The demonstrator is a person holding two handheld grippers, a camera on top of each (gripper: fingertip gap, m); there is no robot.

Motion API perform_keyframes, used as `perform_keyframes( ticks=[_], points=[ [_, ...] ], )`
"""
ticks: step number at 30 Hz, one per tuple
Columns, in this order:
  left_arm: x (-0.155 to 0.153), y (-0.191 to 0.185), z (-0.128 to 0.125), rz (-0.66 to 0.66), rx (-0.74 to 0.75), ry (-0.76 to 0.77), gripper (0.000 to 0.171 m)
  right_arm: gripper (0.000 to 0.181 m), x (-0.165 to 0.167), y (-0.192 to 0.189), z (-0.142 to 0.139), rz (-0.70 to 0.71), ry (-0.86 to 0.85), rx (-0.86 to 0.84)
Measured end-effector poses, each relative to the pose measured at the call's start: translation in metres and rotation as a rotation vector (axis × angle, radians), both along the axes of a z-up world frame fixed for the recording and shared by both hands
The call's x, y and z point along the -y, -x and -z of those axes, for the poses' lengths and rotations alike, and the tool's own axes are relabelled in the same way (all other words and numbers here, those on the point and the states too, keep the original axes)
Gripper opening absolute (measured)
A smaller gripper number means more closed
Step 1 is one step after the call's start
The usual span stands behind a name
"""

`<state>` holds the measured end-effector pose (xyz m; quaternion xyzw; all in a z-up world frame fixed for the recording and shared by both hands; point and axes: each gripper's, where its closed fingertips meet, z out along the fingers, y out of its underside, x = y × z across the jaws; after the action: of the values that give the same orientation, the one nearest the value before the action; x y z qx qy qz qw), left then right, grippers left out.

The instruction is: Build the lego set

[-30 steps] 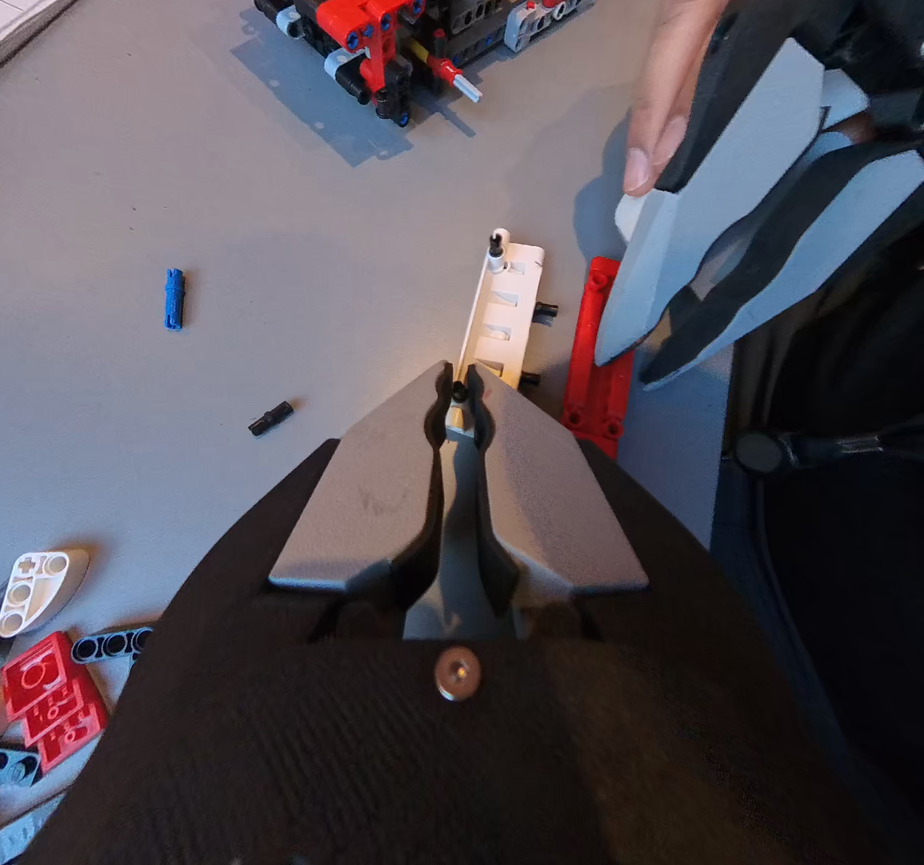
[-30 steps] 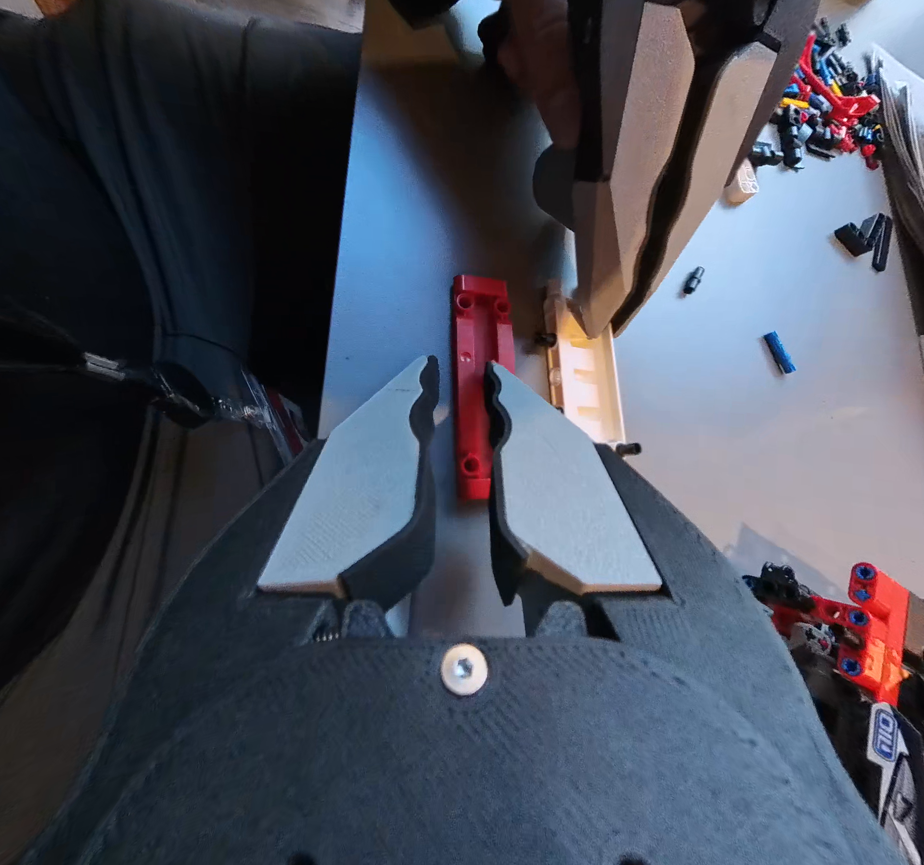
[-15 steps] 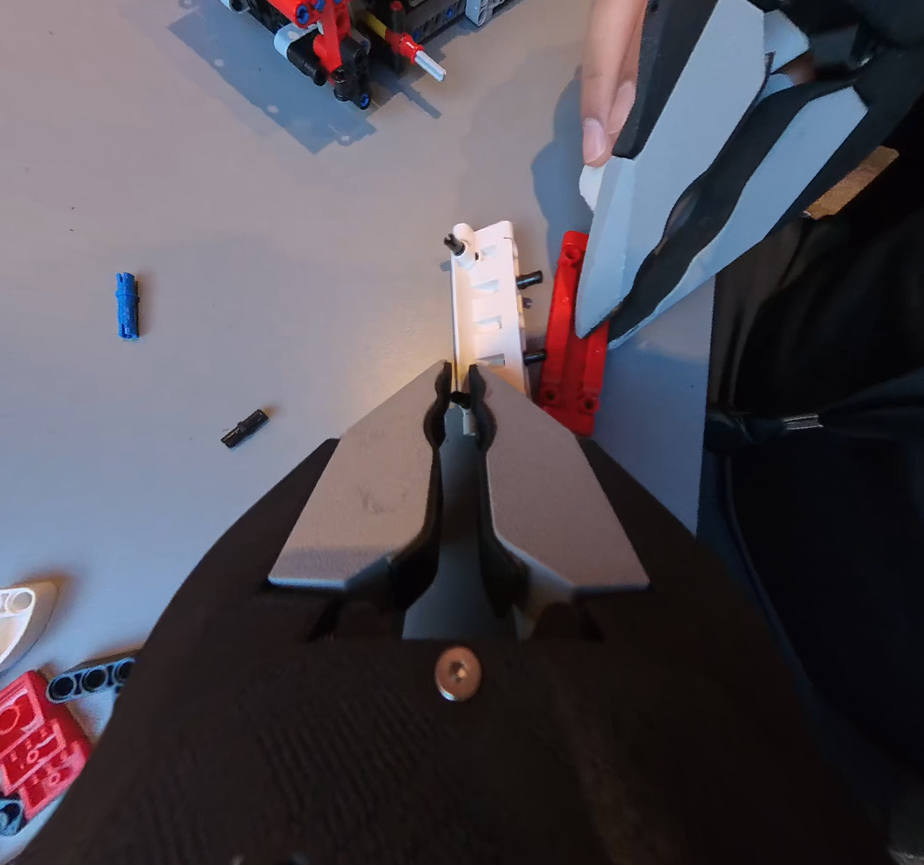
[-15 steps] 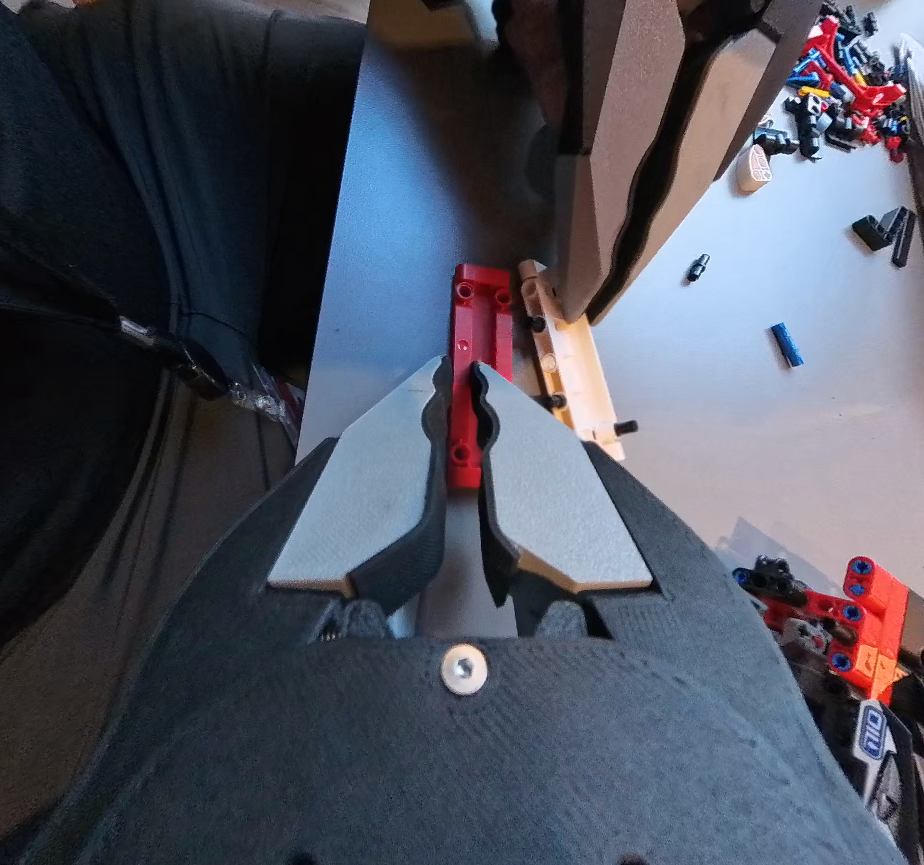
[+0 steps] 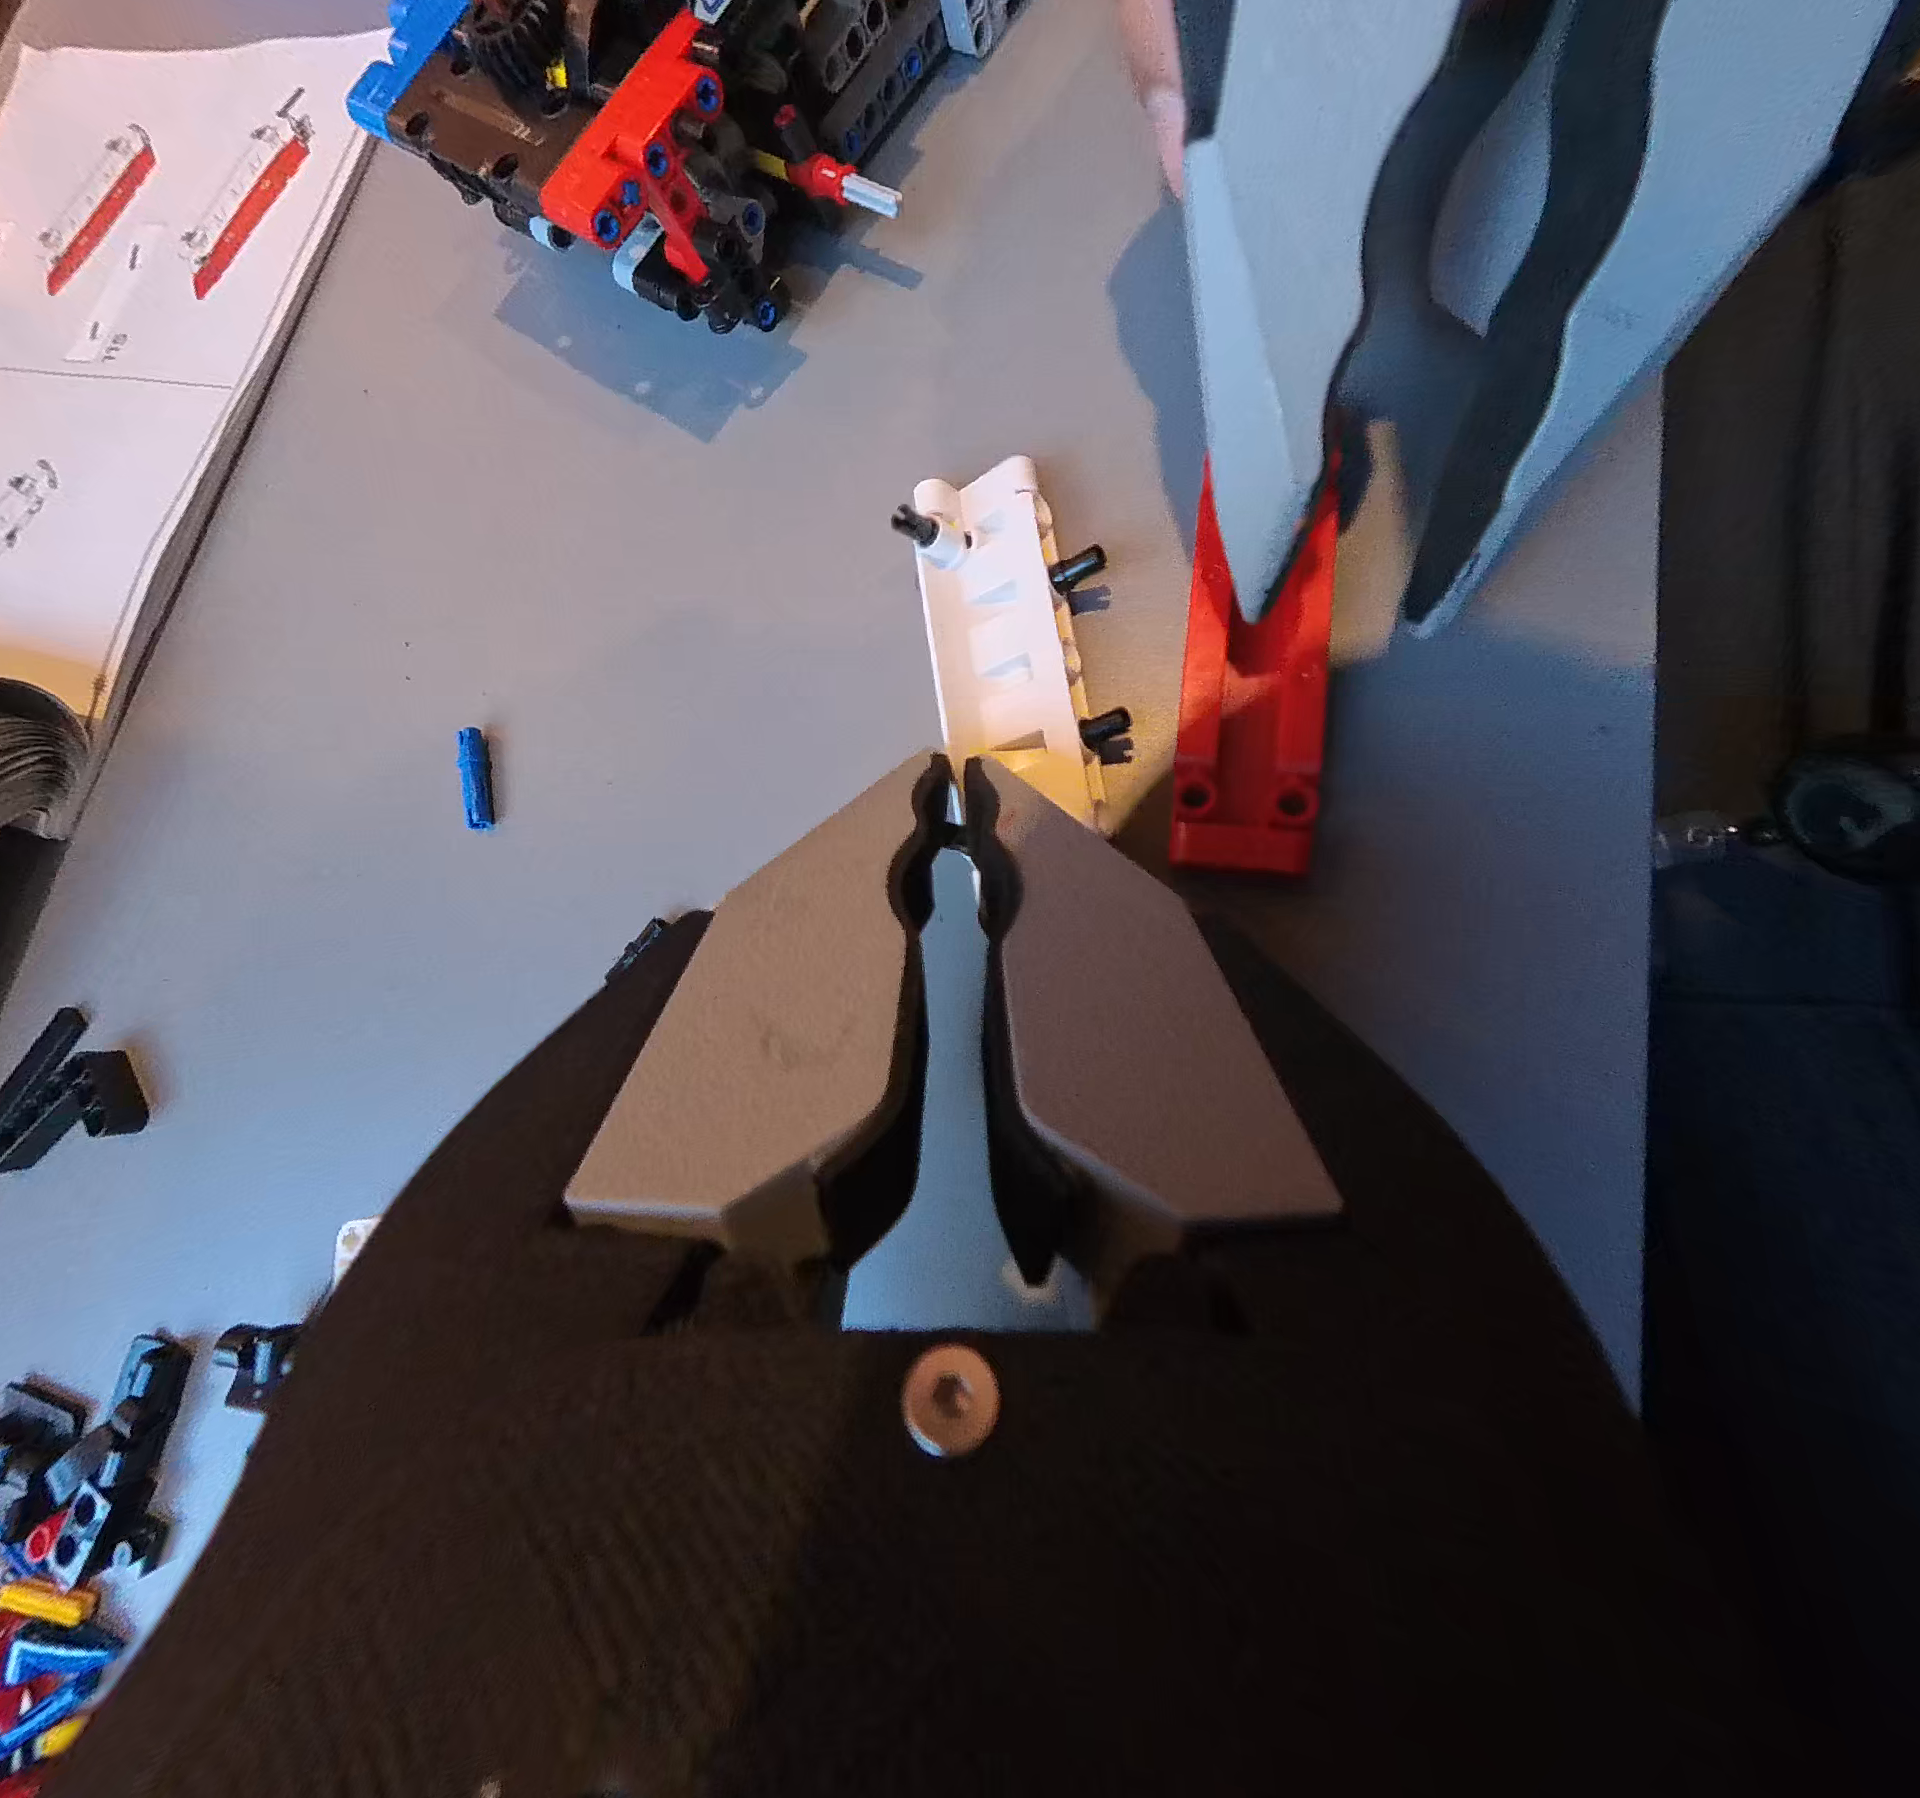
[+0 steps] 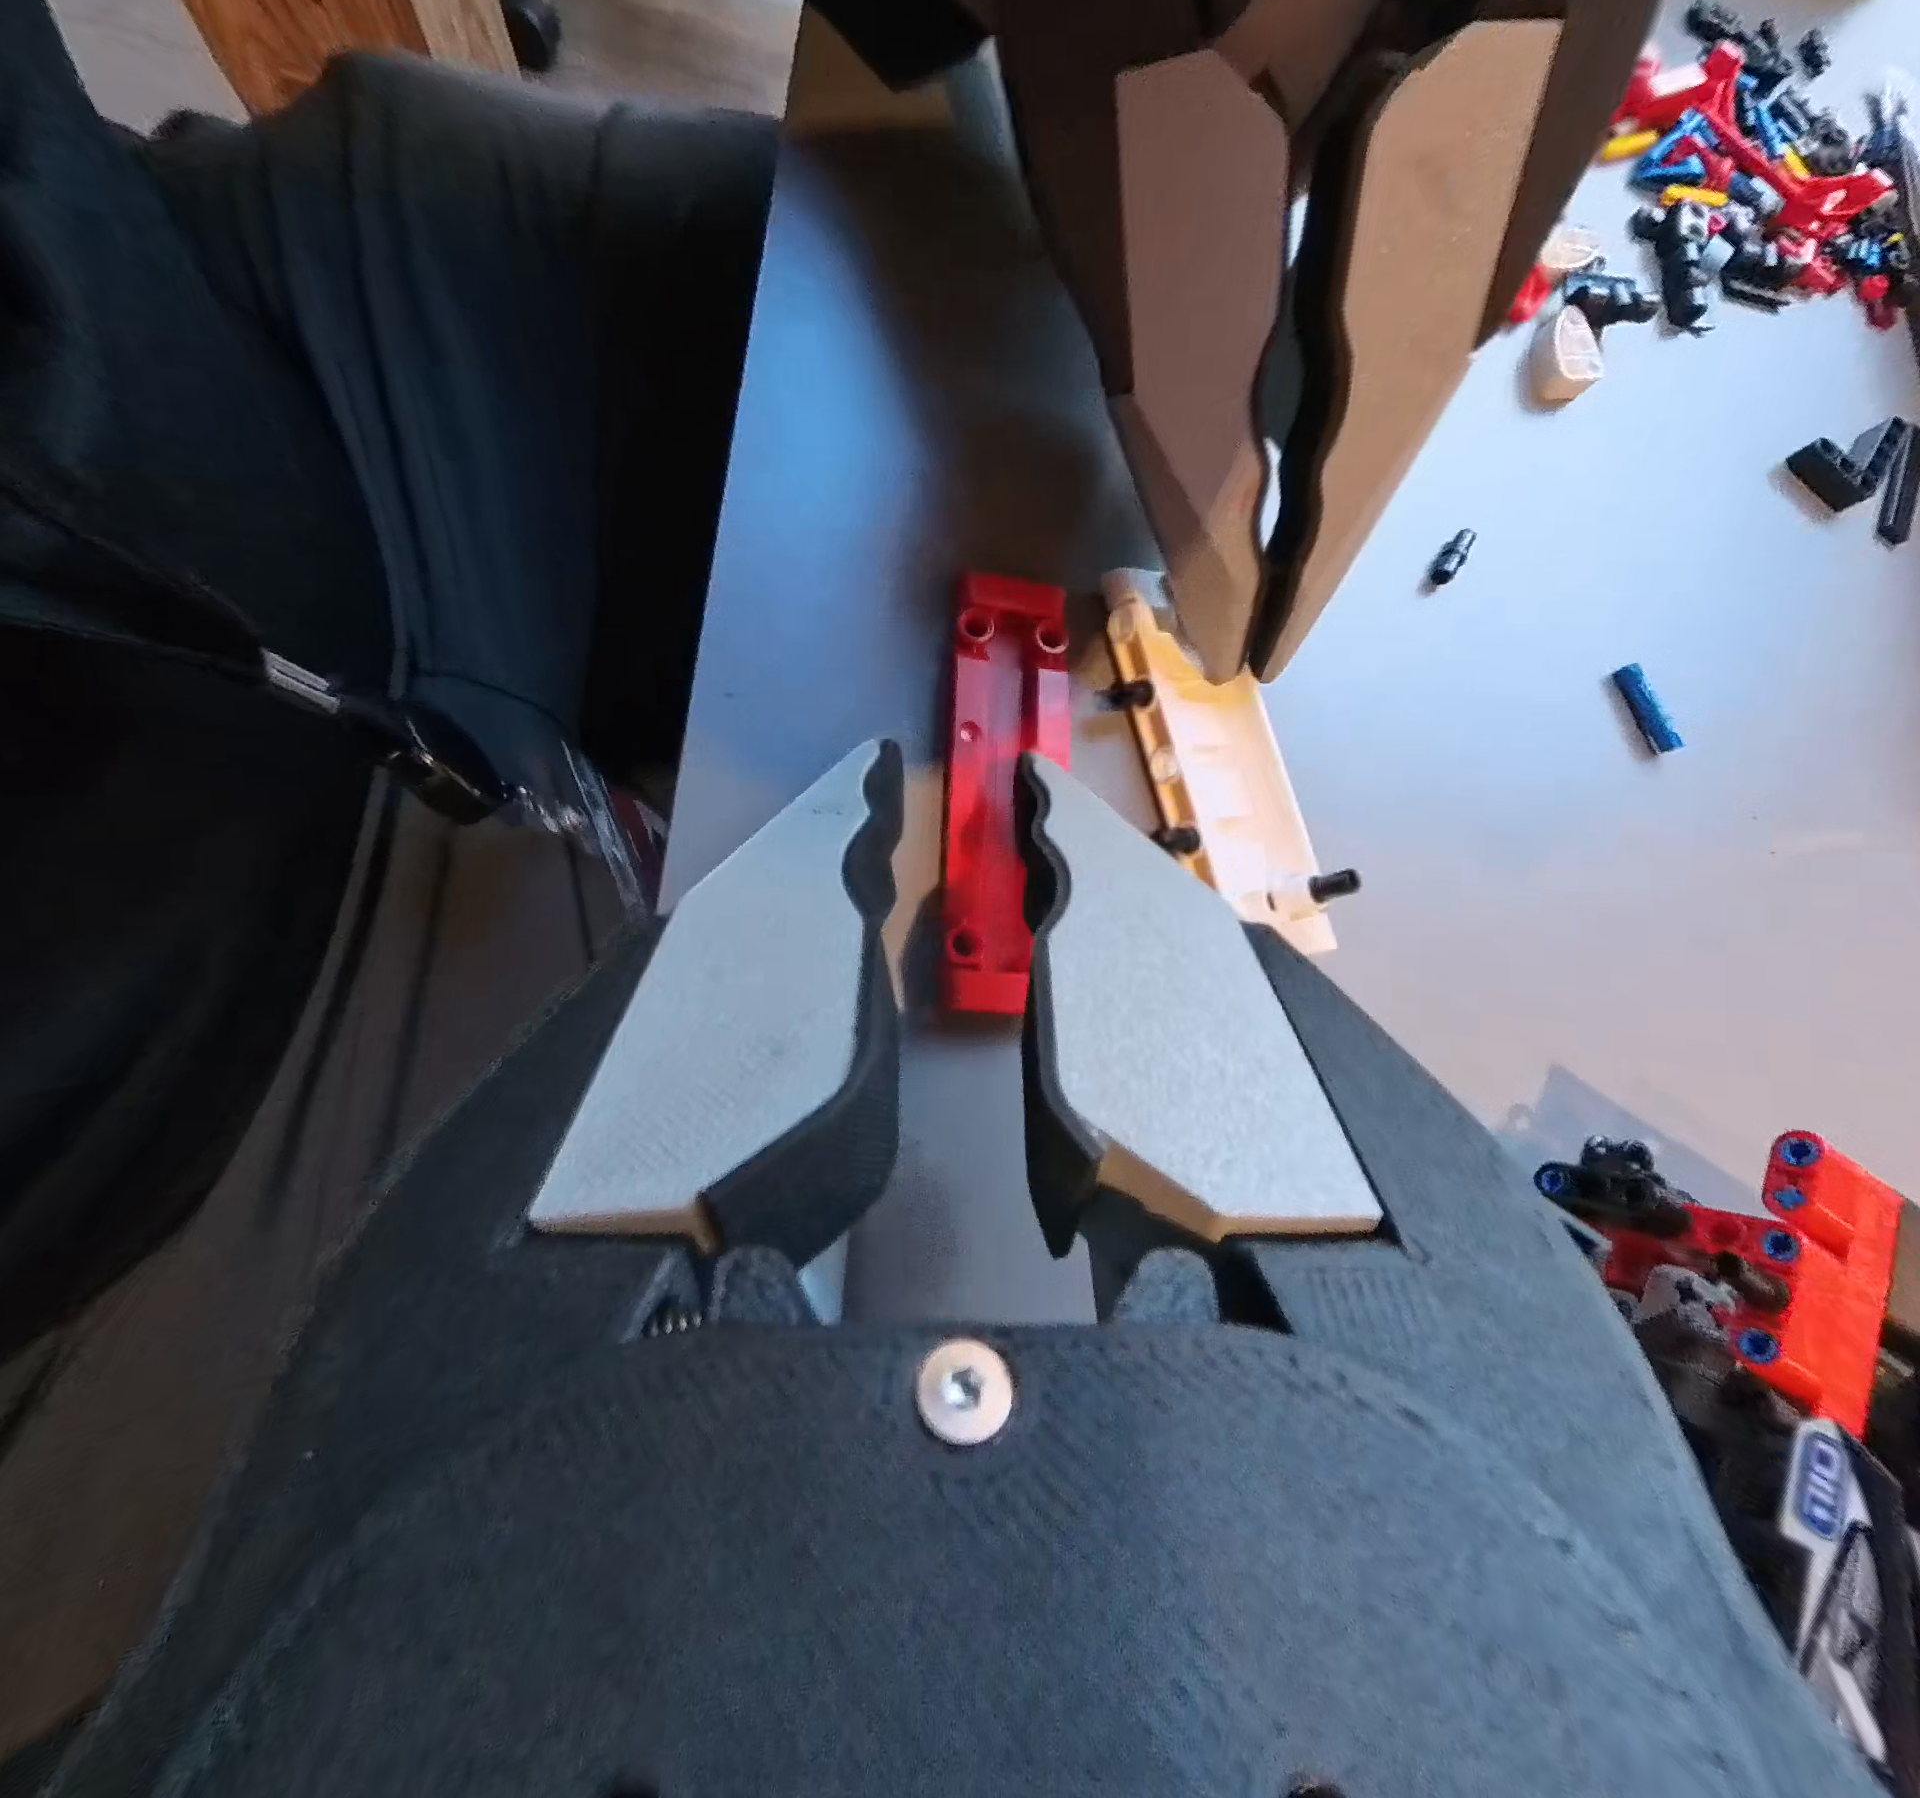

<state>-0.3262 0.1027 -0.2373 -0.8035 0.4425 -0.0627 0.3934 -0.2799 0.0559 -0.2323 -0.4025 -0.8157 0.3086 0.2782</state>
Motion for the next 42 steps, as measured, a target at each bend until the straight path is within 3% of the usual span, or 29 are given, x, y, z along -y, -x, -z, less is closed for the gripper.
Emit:
perform_keyframes(
  ticks=[10, 20, 26, 29, 34, 38, 42],
  points=[
    [0.002, 0.009, 0.001, -0.096, 0.031, 0.07, 0.0, 0.008, -0.007, 0.001, 0.01, 0.048, -0.068, 0.002],
    [0.0, 0.007, 0.003, -0.156, 0.105, 0.144, 0.004, 0.012, -0.004, -0.003, 0.009, 0.001, -0.076, -0.017],
    [-0.001, 0.007, 0.0, -0.113, 0.009, 0.043, 0.0, 0.022, -0.019, 0.012, -0.021, 0.078, 0.096, -0.073],
    [-0.001, 0.003, -0.008, -0.067, 0.001, -0.035, 0.0, 0.024, -0.041, 0.027, -0.027, 0.155, 0.068, -0.062],
    [-0.001, 0.003, -0.012, -0.018, -0.104, -0.156, 0.0, 0.01, -0.054, 0.047, -0.012, 0.184, 0.009, 0.052],
    [0.0, 0.005, -0.006, -0.012, -0.15, -0.165, 0.0, 0.006, -0.05, 0.048, 0.006, 0.113, -0.074, 0.15],
    [-0.001, 0.006, -0.008, -0.019, -0.139, -0.183, 0.0, 0.001, -0.051, 0.049, 0.004, 0.103, -0.038, 0.161]
  ],
)
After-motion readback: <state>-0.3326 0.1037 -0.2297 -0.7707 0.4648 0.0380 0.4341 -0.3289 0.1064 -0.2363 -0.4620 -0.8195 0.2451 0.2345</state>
